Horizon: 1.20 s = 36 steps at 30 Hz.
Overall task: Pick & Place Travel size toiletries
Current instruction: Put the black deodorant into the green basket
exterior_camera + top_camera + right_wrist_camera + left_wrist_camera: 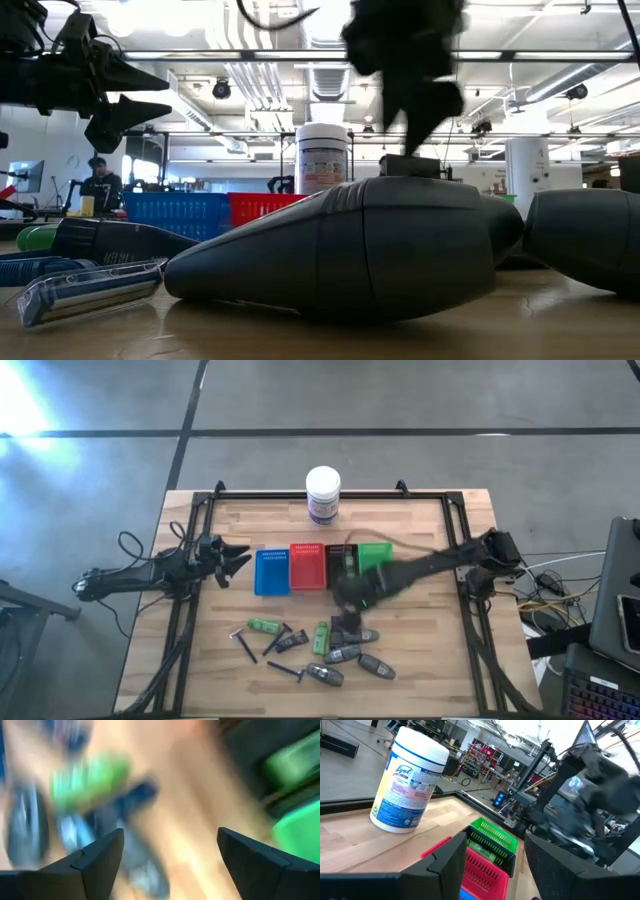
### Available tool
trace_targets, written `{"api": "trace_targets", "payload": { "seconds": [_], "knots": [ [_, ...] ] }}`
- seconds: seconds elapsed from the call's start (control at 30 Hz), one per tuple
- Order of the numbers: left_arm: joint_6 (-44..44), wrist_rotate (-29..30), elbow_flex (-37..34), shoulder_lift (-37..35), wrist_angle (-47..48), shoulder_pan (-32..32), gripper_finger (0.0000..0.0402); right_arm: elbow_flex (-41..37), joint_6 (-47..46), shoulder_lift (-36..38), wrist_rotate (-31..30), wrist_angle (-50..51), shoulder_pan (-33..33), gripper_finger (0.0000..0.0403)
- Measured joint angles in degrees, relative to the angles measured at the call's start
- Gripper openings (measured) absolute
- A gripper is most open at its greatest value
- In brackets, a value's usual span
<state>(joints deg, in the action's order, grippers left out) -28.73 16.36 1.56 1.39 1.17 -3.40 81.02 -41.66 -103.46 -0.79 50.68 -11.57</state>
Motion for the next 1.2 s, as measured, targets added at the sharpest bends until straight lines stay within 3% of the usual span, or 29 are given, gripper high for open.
{"api": "trace_targets", "payload": {
  "seconds": [0.17,0.5,0.7,1.2],
  "knots": [
    [0.0,0.0,0.0,0.0,0.0,0.0,0.0207,-2.9,1.8,-0.4,5.5,0.6,-6.4,0.0303],
    [0.0,0.0,0.0,0.2,0.0,0.0,0.0207,-6.3,10.0,-4.4,0.6,-0.8,-8.7,0.0287],
    [0.0,0.0,0.0,0.6,-0.1,0.0,0.0207,-4.9,14.8,-7.8,1.0,-3.8,-8.5,0.0281],
    [0.0,0.0,0.0,1.7,-0.1,0.0,0.0207,-1.2,19.4,-12.7,-0.7,-5.4,-8.8,0.0341]
  ]
}}
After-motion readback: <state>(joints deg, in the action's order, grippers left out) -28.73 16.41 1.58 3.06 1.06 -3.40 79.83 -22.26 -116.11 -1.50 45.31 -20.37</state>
